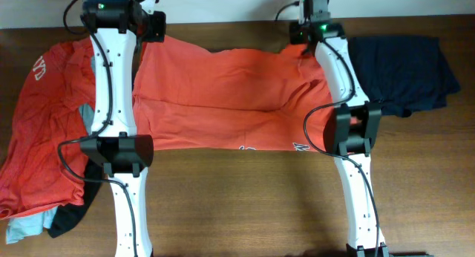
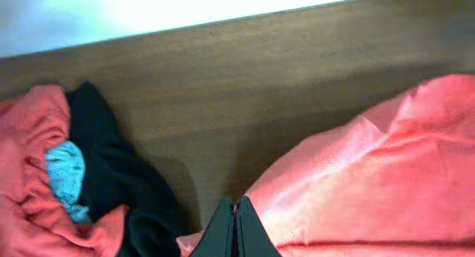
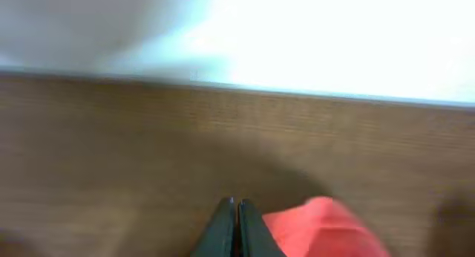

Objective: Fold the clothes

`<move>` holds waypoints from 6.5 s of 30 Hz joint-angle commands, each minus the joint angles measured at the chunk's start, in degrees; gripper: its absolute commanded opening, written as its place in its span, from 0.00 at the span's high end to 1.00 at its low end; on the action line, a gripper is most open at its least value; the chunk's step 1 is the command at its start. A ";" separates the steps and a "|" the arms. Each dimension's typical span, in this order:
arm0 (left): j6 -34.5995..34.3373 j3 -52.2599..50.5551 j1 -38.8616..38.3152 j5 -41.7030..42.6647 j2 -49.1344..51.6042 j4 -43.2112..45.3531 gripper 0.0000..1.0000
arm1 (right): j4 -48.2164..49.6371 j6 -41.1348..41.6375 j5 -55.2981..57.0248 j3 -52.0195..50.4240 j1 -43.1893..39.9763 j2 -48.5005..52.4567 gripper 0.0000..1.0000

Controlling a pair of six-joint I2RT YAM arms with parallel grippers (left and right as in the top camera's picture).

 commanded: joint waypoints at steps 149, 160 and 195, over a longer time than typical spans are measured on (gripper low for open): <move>1.14 -31.28 2.95 0.28 -5.07 -3.65 0.66 | -35.28 2.99 -10.97 -41.07 -5.88 -38.42 0.52; 1.14 -24.09 2.93 4.79 -5.03 -14.78 0.43 | -42.34 1.46 -10.99 -26.32 -5.88 -38.42 0.40; 0.72 -49.88 10.08 5.44 -4.94 -2.16 0.48 | -40.68 -4.33 -15.50 -26.45 -5.88 -38.29 0.39</move>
